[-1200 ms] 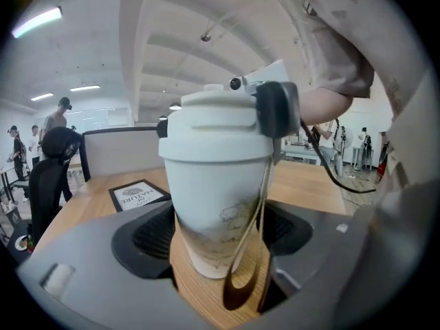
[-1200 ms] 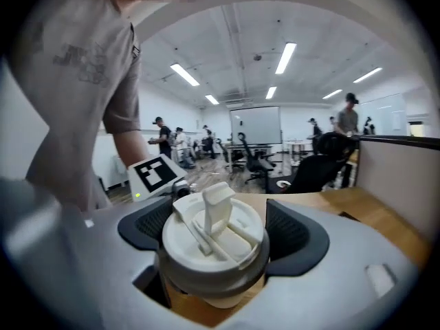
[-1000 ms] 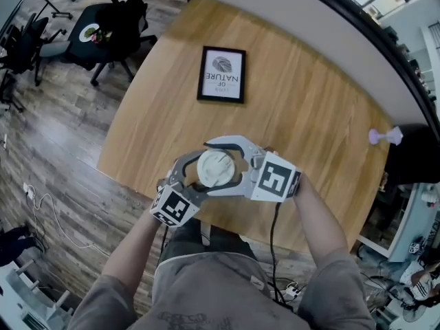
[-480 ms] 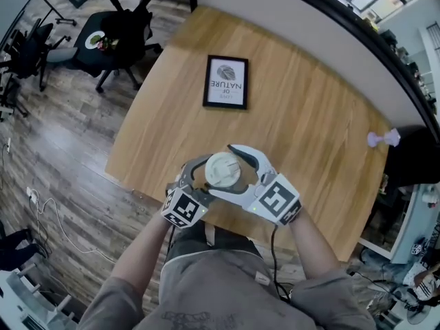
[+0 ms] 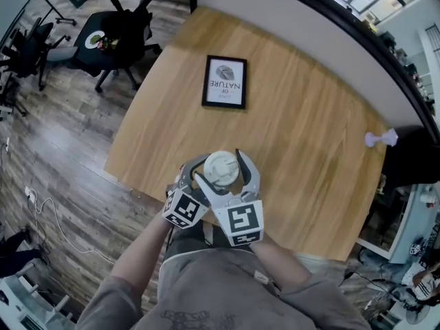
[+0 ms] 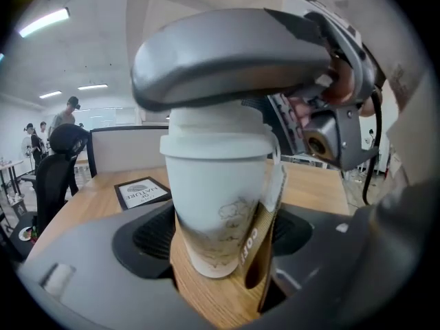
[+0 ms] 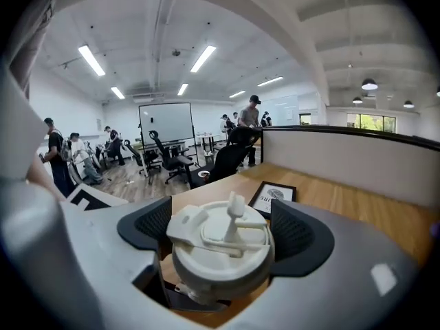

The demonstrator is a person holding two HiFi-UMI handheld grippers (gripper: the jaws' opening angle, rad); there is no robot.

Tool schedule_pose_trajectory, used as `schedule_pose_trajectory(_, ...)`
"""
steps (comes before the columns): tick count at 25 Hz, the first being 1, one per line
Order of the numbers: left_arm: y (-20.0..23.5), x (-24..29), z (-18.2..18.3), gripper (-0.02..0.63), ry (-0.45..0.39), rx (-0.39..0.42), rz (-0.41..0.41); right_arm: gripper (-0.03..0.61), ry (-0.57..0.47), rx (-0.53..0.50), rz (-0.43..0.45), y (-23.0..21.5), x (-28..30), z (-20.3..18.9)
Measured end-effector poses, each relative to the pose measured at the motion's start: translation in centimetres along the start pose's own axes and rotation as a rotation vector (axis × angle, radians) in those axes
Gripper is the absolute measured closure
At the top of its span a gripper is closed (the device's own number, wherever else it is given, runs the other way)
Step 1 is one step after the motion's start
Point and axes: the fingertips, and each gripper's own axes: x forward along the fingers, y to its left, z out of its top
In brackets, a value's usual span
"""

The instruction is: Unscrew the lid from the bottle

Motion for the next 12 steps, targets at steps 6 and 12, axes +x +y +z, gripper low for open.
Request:
schedule_pose_trajectory(6,0.1,0.1,0.0,0.25,0.002,-0.013,0.013,0.137,0.018,-0.077,0.067,0.1,0.5,-0.6)
schedule_pose_trajectory(12,-0.2,0.2,0.0,0.251,0.003,-0.003,0.001,0.139,0.033,-0.305,0.409,1.8,-0.4,-1.2)
